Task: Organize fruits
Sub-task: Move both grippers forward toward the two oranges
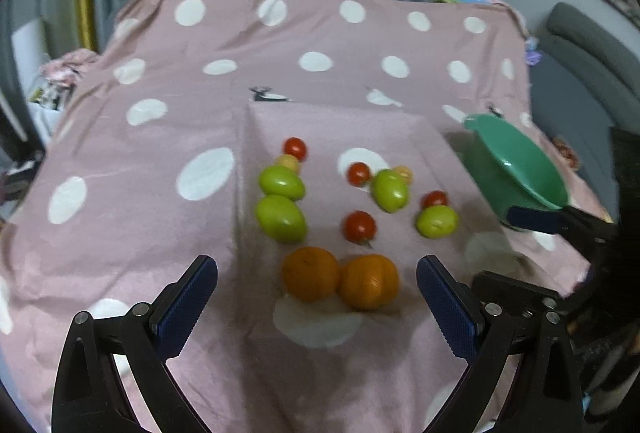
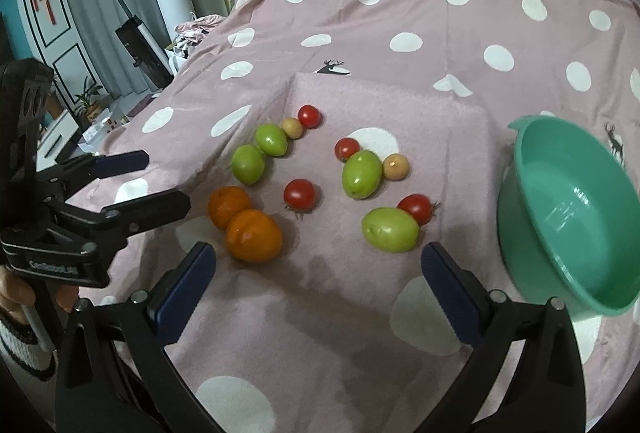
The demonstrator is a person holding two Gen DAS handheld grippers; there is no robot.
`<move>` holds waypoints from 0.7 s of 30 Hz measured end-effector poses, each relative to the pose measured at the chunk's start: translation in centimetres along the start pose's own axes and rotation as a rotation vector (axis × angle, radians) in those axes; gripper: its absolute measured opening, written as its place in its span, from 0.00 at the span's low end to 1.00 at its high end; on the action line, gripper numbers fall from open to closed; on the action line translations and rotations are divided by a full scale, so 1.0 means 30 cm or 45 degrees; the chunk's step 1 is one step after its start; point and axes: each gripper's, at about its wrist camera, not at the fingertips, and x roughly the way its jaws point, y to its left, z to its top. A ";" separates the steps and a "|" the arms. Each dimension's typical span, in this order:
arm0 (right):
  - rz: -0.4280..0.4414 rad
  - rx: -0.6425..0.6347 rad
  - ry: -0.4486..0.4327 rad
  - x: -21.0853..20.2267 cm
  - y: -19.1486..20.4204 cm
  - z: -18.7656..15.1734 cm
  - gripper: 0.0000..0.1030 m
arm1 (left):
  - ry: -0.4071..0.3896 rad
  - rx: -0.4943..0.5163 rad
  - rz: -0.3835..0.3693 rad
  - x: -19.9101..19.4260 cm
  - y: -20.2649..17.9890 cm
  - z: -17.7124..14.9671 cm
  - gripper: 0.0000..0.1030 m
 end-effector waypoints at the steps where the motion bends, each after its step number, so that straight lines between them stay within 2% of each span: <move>1: 0.010 0.007 0.006 0.004 -0.001 -0.009 1.00 | 0.001 -0.006 -0.041 -0.004 0.007 -0.008 0.96; 4: 0.026 0.014 0.027 0.032 -0.003 -0.024 1.00 | 0.016 -0.034 -0.120 0.000 0.025 -0.029 0.97; 12: 0.140 0.064 0.084 0.092 -0.003 -0.037 0.96 | 0.043 -0.026 -0.067 0.056 0.030 -0.025 0.96; 17: 0.225 0.106 0.129 0.131 -0.008 -0.040 0.88 | 0.070 0.030 0.000 0.090 0.026 -0.010 0.96; 21: 0.268 0.104 0.174 0.174 0.006 -0.036 0.87 | 0.096 0.097 0.047 0.121 0.012 0.000 0.85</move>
